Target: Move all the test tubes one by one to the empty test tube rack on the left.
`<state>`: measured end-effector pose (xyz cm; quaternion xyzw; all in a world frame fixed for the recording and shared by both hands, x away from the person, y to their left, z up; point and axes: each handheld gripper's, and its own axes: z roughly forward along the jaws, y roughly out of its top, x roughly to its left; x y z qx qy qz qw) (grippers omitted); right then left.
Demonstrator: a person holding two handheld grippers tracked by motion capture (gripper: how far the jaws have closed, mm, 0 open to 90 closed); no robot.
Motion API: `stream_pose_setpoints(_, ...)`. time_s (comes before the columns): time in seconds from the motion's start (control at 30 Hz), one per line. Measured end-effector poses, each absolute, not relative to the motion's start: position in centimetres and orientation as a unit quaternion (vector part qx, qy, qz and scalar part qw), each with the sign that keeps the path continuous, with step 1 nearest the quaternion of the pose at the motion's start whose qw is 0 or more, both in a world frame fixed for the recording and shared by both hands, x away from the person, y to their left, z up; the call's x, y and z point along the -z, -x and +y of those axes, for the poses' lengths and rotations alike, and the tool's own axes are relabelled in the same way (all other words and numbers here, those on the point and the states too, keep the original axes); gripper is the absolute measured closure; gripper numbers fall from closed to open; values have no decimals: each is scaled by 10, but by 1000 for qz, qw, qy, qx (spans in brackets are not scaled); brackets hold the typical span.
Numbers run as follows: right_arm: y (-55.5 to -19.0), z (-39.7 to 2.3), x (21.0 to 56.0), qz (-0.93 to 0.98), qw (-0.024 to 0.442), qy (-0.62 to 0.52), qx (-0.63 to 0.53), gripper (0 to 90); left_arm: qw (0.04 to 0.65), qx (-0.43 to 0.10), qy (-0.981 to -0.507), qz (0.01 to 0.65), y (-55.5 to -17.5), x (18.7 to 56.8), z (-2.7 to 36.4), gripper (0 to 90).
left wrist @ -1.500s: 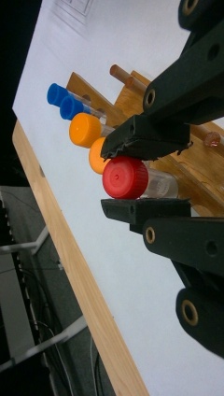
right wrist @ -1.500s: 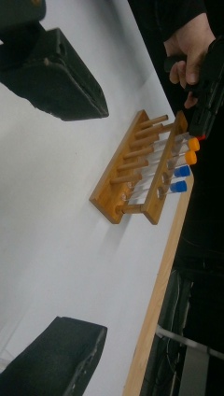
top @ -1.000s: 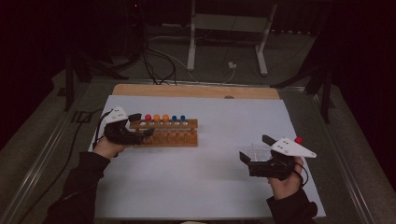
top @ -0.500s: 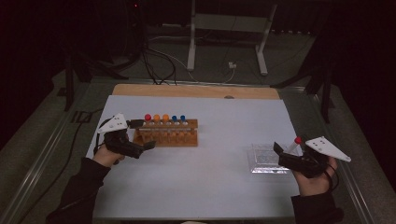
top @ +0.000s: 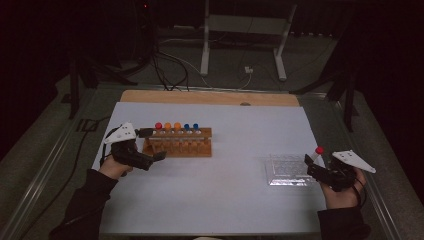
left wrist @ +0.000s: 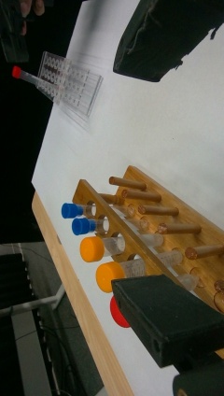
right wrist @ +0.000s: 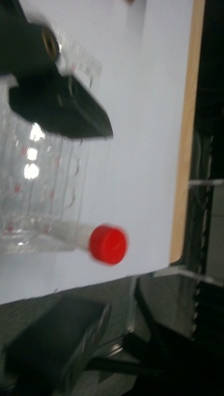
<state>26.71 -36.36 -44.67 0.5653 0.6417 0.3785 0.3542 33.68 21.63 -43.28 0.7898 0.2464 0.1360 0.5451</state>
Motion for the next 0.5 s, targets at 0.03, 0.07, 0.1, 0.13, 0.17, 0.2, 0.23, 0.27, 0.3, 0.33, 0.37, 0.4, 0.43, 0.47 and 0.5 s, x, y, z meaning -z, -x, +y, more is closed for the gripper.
stream_pose_setpoints(0.03,-269,-365,449,643,349,-572,-371,224,545,-136,-790,247,-337,433,216,16)
stream_pose_setpoints(0.07,-270,-367,451,641,345,-580,-365,266,545,-135,-790,246,-337,433,216,16)
stream_pose_setpoints(0.1,-272,-369,453,641,339,-587,-360,322,545,-134,-790,246,-337,433,216,16)
stream_pose_setpoints(0.13,-273,-370,454,641,335,-593,-354,342,545,-134,-790,247,-337,433,215,16)
stream_pose_setpoints(0.17,-274,-371,455,639,332,-598,-353,385,544,-133,-791,246,-337,433,215,16)
stream_pose_setpoints(0.2,-275,-372,456,641,326,-599,-352,425,544,-133,-791,246,-338,433,215,16)
stream_pose_setpoints(0.23,-276,-373,457,641,325,-600,-351,431,544,-134,-791,247,-338,433,215,16)
stream_pose_setpoints(0.27,-276,-373,457,640,326,-601,-350,449,544,-133,-791,247,-338,433,215,16)
stream_pose_setpoints(0.3,-277,-374,458,642,323,-600,-351,480,544,-133,-791,247,-338,433,216,16)
stream_pose_setpoints(0.33,-278,-374,458,642,323,-599,-352,514,545,-134,-790,247,-338,433,216,16)
stream_pose_setpoints(0.37,-278,-373,458,643,324,-598,-352,526,545,-134,-790,247,-338,433,216,16)
stream_pose_setpoints(0.4,-279,-373,458,644,323,-597,-353,548,546,-133,-789,248,-338,433,216,16)
stream_pose_setpoints(0.43,-279,-373,458,645,322,-597,-353,576,545,-134,-789,249,-338,433,217,16)
stream_pose_setpoints(0.47,-280,-372,458,646,324,-594,-352,600,546,-133,-789,249,-338,433,217,16)
stream_pose_setpoints(0.5,-281,-372,458,648,321,-594,-352,615,546,-132,-789,249,-338,433,217,16)
